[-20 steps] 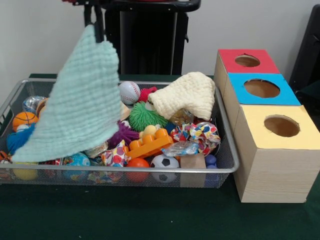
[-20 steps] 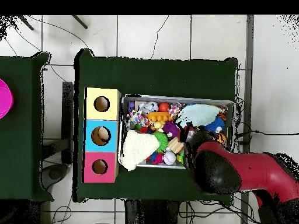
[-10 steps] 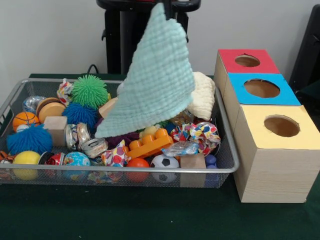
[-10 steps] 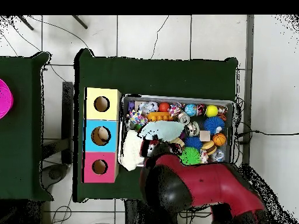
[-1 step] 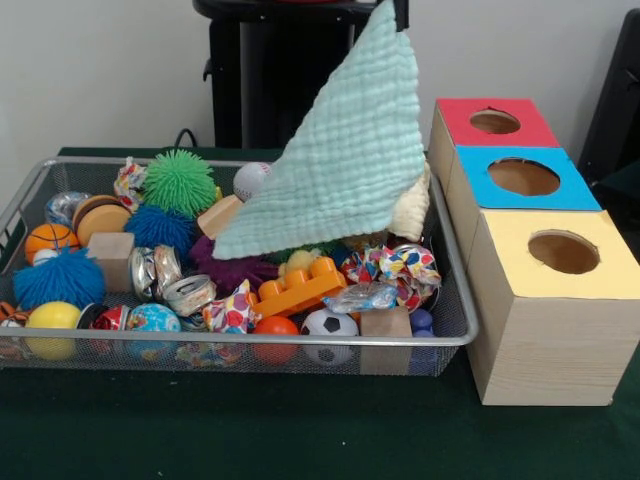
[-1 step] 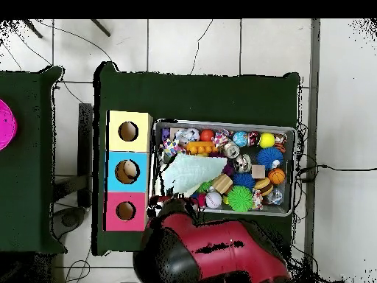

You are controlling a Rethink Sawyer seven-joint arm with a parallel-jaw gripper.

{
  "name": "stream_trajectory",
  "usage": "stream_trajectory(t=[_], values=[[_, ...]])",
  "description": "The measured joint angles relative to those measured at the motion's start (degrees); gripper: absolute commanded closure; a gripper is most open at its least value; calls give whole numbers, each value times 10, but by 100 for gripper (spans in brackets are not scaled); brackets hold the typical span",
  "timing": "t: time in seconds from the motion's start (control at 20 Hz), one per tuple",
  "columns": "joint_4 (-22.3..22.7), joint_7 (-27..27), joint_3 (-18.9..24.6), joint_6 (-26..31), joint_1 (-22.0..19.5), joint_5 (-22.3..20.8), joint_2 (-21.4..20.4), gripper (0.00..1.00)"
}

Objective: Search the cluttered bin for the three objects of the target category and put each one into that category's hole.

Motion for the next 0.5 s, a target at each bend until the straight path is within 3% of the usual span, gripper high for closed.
stream_trajectory(t=[0.2,0.5], values=[[17,2,-46,-22,44,0,-1,100],[19,2,-89,-43,73,3,-1,100]])
